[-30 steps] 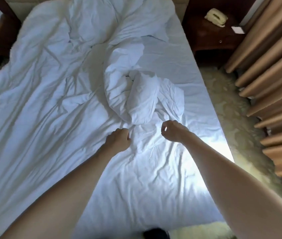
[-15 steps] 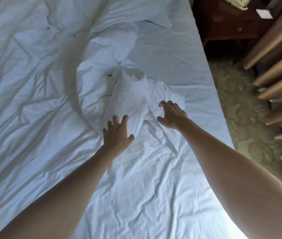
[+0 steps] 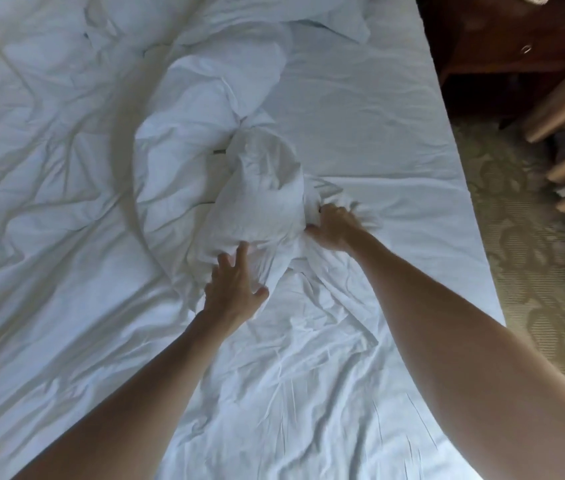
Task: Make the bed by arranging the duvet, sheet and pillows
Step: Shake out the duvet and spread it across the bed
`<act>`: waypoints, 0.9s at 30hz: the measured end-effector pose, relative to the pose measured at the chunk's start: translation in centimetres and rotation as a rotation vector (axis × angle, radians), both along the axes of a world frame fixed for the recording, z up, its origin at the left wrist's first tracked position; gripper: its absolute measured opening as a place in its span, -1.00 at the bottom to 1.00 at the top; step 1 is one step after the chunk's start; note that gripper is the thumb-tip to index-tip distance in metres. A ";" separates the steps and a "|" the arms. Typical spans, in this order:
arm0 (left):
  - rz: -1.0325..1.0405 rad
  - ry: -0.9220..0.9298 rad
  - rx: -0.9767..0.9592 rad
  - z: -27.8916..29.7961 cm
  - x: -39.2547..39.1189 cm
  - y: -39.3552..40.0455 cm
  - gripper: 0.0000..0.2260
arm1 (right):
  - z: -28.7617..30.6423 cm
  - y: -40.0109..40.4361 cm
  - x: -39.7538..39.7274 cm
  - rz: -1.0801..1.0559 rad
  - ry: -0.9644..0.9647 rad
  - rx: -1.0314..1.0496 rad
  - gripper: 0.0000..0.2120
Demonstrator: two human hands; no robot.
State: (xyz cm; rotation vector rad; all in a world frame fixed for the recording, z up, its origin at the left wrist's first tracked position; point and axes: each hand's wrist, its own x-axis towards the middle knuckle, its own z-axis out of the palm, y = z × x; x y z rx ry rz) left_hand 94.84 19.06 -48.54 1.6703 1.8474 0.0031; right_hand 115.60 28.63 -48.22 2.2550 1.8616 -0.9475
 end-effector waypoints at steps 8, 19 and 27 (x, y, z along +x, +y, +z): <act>0.155 -0.161 0.163 7.3 3.4 -4.6 -0.43 | 7.0 -10.9 -0.5 -0.525 0.642 0.117 -0.55; 0.302 -0.586 0.540 22.5 7.1 -13.3 -0.37 | 29.3 -25.3 1.5 -0.698 1.130 0.532 -0.87; 0.282 -0.672 0.658 33.0 8.4 -15.7 -0.50 | 34.9 -35.3 6.5 -0.695 1.037 0.572 -0.85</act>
